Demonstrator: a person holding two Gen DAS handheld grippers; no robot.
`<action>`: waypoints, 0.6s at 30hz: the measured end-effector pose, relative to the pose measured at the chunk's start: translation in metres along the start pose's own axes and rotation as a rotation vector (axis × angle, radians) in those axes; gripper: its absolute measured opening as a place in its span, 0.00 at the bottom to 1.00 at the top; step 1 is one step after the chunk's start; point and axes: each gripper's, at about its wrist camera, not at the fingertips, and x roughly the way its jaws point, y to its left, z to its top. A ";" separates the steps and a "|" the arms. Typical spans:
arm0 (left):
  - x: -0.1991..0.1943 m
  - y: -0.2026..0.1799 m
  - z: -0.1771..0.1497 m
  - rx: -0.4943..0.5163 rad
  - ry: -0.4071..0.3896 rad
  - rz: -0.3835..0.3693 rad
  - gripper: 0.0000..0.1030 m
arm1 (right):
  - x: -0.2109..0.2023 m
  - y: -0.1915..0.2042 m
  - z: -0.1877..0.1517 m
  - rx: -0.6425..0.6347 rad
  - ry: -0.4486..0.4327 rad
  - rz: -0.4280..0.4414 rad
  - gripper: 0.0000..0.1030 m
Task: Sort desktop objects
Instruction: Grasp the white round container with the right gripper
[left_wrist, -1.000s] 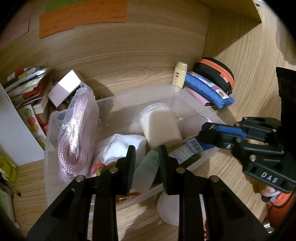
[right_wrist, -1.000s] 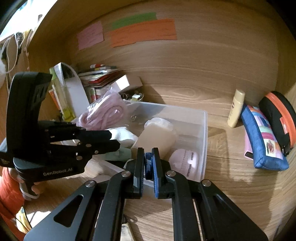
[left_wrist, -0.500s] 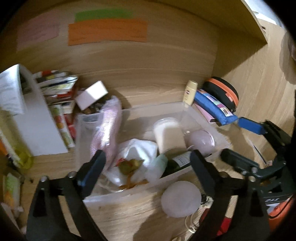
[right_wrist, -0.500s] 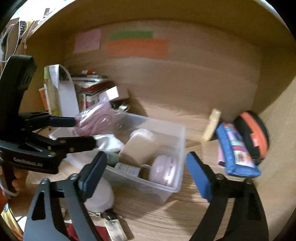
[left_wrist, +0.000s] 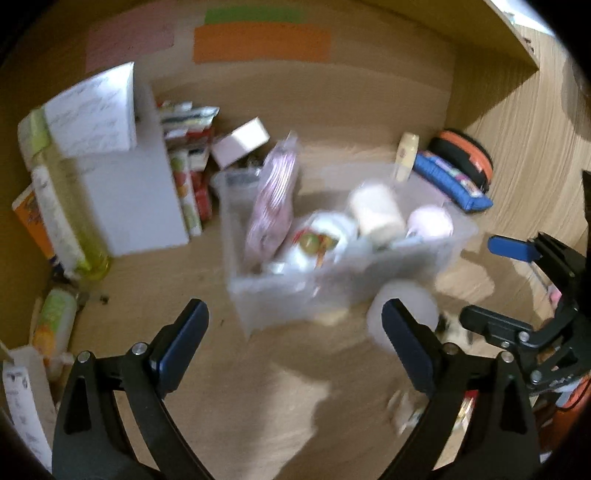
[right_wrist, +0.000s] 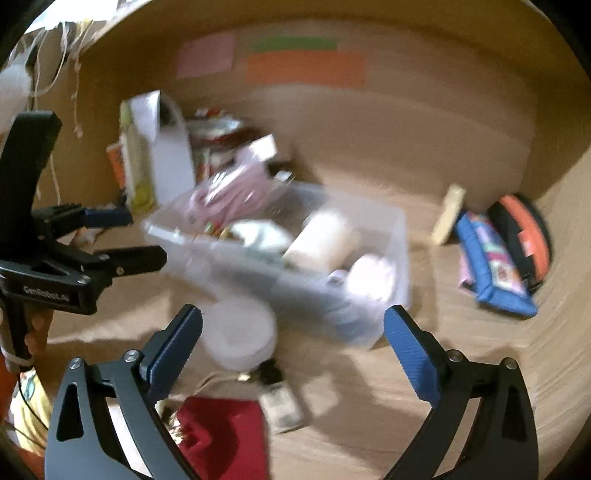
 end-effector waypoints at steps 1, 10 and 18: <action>0.000 0.001 -0.006 0.008 0.014 0.003 0.93 | 0.004 0.003 -0.003 -0.005 0.011 0.007 0.95; -0.006 -0.011 -0.058 0.129 0.108 0.028 0.93 | 0.052 0.015 -0.004 -0.029 0.148 0.081 0.95; 0.001 -0.031 -0.072 0.168 0.164 -0.040 0.93 | 0.078 0.015 -0.004 0.013 0.228 0.145 0.61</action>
